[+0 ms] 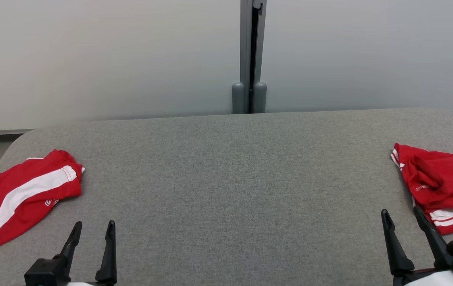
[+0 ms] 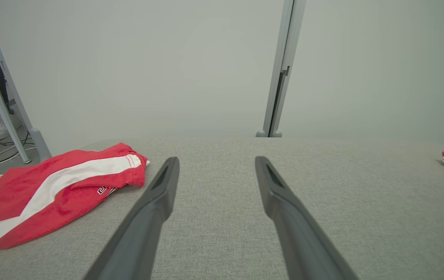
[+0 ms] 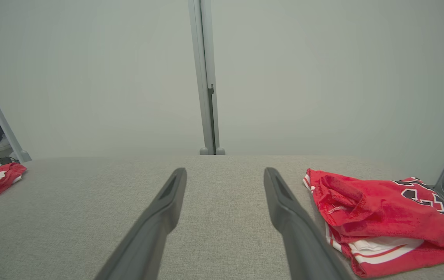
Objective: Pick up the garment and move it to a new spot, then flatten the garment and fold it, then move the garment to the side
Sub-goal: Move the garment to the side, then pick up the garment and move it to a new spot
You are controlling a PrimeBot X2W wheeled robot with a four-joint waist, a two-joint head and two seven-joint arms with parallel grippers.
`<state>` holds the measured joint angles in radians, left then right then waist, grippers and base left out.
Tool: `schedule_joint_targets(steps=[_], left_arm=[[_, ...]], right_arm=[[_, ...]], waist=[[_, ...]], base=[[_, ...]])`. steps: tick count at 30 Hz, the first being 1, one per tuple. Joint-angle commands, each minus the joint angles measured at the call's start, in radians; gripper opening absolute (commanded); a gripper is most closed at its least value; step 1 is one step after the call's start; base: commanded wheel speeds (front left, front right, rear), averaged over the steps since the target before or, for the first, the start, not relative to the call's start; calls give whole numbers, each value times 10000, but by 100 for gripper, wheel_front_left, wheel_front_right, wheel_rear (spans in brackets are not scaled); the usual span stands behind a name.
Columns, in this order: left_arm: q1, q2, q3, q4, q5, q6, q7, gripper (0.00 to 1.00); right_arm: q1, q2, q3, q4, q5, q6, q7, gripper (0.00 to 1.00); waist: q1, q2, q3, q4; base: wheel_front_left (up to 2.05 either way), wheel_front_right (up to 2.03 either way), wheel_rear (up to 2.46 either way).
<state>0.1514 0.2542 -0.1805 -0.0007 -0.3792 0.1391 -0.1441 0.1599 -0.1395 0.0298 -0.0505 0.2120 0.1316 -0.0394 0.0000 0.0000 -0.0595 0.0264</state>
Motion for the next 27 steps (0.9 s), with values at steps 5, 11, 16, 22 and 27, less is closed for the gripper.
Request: schedule_joint_targets(steps=[5,11,16,22,27], left_arm=[[-85,81,-37,-31,-28,58,7,100],[-175,65,-75,13,-101,60,-4,100],[-277,55,-128,57,-97,48,-45,100],[-716,-11,-216,132,-175,-108,-135,100],[-1312,-112,-328,360,-227,-260,-237,100]], right_arm=[[3,48,-6,-67,43,-18,3,100],[-94,29,42,44,95,-18,-58,100],[-80,-9,3,90,95,-18,-63,100],[112,-17,-125,-186,0,-18,56,100],[-17,9,-22,-566,-24,-12,164,100]], waist=[[0,0,20,40],[0,0,36,88],[0,0,48,227],[0,0,182,1079],[0,0,360,2202]], base=[[0,0,0],[0,0,0],[0,0,0],[0,0,0],[0,0,0]])
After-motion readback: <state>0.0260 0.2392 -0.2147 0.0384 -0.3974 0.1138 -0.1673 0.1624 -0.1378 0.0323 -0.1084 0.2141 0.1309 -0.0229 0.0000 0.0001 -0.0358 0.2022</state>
